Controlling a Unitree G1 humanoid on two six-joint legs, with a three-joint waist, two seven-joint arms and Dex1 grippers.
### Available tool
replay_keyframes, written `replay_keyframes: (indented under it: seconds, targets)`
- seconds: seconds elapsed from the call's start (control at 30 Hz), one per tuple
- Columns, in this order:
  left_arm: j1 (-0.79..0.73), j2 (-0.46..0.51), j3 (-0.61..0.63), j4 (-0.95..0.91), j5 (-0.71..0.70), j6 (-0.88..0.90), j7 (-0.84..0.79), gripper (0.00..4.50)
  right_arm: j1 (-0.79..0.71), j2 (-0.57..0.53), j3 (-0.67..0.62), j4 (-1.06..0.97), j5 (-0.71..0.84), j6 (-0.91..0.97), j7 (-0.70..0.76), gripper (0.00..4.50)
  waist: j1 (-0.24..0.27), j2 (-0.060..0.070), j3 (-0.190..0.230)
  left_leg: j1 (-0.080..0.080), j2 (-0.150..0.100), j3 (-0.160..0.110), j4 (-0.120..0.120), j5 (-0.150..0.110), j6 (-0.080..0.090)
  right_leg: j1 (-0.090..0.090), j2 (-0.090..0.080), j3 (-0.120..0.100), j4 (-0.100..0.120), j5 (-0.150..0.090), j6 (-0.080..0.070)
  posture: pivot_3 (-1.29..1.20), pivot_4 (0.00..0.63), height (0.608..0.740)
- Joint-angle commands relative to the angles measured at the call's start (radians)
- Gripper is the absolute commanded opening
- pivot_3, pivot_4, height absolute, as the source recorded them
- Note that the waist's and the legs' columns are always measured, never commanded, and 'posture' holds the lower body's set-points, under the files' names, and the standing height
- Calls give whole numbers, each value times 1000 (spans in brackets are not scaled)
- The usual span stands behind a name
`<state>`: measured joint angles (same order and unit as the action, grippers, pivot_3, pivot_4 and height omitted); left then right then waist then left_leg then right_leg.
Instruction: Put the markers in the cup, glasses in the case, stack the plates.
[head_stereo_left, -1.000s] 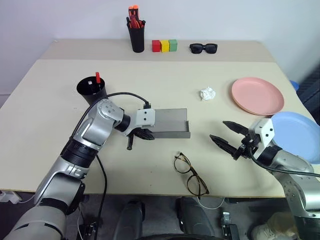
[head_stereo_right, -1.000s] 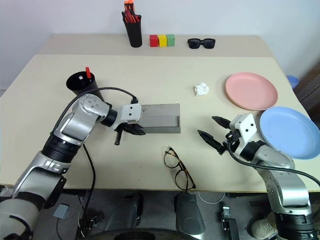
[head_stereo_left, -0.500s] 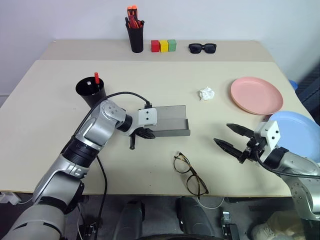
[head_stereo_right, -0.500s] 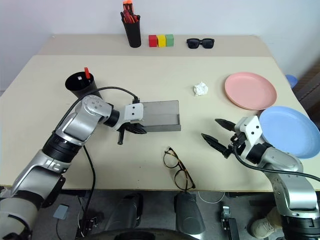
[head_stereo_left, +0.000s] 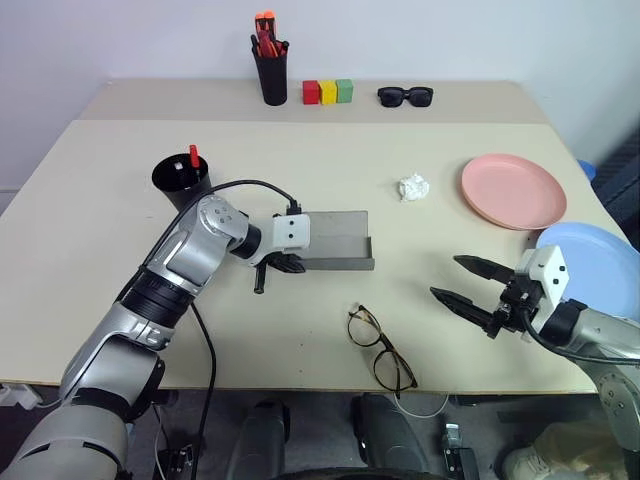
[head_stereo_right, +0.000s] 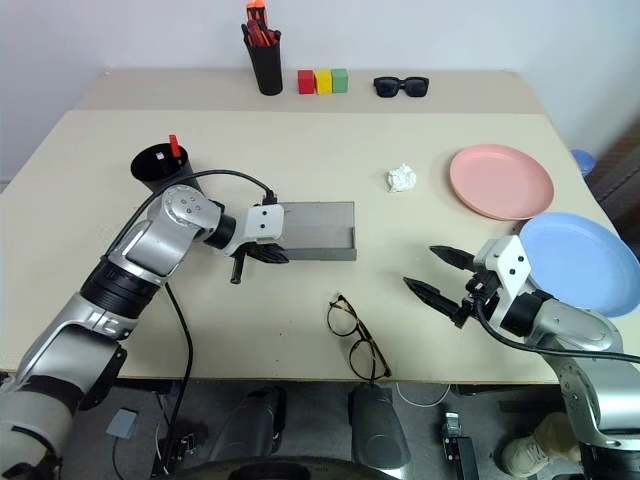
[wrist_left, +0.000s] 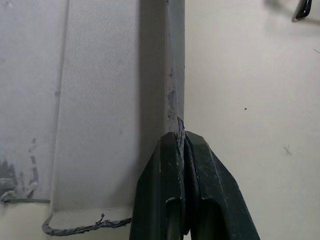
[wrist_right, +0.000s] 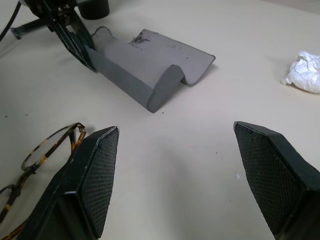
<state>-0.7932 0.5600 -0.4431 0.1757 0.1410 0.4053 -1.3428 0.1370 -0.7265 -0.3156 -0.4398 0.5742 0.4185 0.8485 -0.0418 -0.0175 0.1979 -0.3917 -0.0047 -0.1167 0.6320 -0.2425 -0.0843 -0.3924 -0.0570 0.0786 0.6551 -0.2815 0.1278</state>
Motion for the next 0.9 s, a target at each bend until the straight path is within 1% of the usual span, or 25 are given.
replay_keyframes:
  seconds: [0.03,0.07,0.17,0.3,0.37,0.43,0.5,0.57,0.6,0.67,0.73,0.8,0.9]
  targets:
    - [-16,18,1,-39,-18,-4,-24,2007,-19,-26,-33,-69,42,41,-15,3761,-1,0,0,0,0,0,0,0,0,0,0,0,0,0,0,0,150,740]
    - [-18,20,5,-37,-16,-13,-19,2483,-23,-33,-34,-79,57,62,-14,3761,-1,0,0,0,0,0,0,0,0,0,0,0,0,0,0,0,150,740]
    - [-19,29,19,-28,-16,-65,-1,2483,-26,-54,-36,-107,111,130,-10,3761,0,0,0,0,0,0,0,0,0,0,0,0,0,0,0,0,150,740]
    - [-16,28,79,-40,-72,-100,22,2483,8,-112,-53,-159,200,238,18,3761,2,0,0,0,0,0,0,0,0,0,0,0,0,0,0,0,150,740]
    - [5,16,144,-71,-126,-116,61,2483,44,-142,-72,-181,236,282,36,3761,5,0,0,-1,0,0,0,0,0,0,0,0,0,0,0,0,150,740]
    - [68,-23,234,-133,-232,-199,90,2483,83,-162,-84,-190,241,291,61,3761,7,0,0,-1,0,0,0,0,0,0,-1,0,-1,0,0,0,150,740]
    - [130,-22,269,-204,-299,-201,76,2483,108,-172,-88,-191,245,290,86,3761,6,0,0,0,0,0,0,0,0,1,-1,0,-3,0,0,0,150,740]
    - [177,21,270,-277,-388,-102,-5,2483,126,-175,-72,-184,230,272,115,3761,1,0,0,0,0,0,0,0,0,1,-1,0,-3,0,0,0,150,740]
    - [194,23,290,-299,-450,-74,-28,2483,132,-177,-61,-176,215,256,134,3761,-1,0,0,0,0,0,0,0,0,1,-1,0,-3,0,0,0,150,740]
    - [230,58,296,-313,-506,-91,-95,2483,147,-175,-24,-148,164,204,174,3761,0,0,0,1,0,0,0,0,0,2,0,0,-3,0,0,0,150,740]
    - [251,81,293,-312,-520,-123,-126,2483,155,-171,-1,-130,133,172,198,3761,0,0,0,1,0,0,0,0,0,3,0,0,-3,0,0,0,150,740]
    - [269,87,277,-291,-499,-164,-124,2483,166,-167,27,-103,110,140,233,3761,3,0,0,1,0,1,1,0,0,3,0,0,-4,0,0,0,150,740]
    - [339,133,254,-281,-490,-244,-196,2483,160,-165,146,-26,37,72,307,3761,3,-1,-1,1,0,1,0,0,0,4,0,0,-6,0,0,0,150,740]
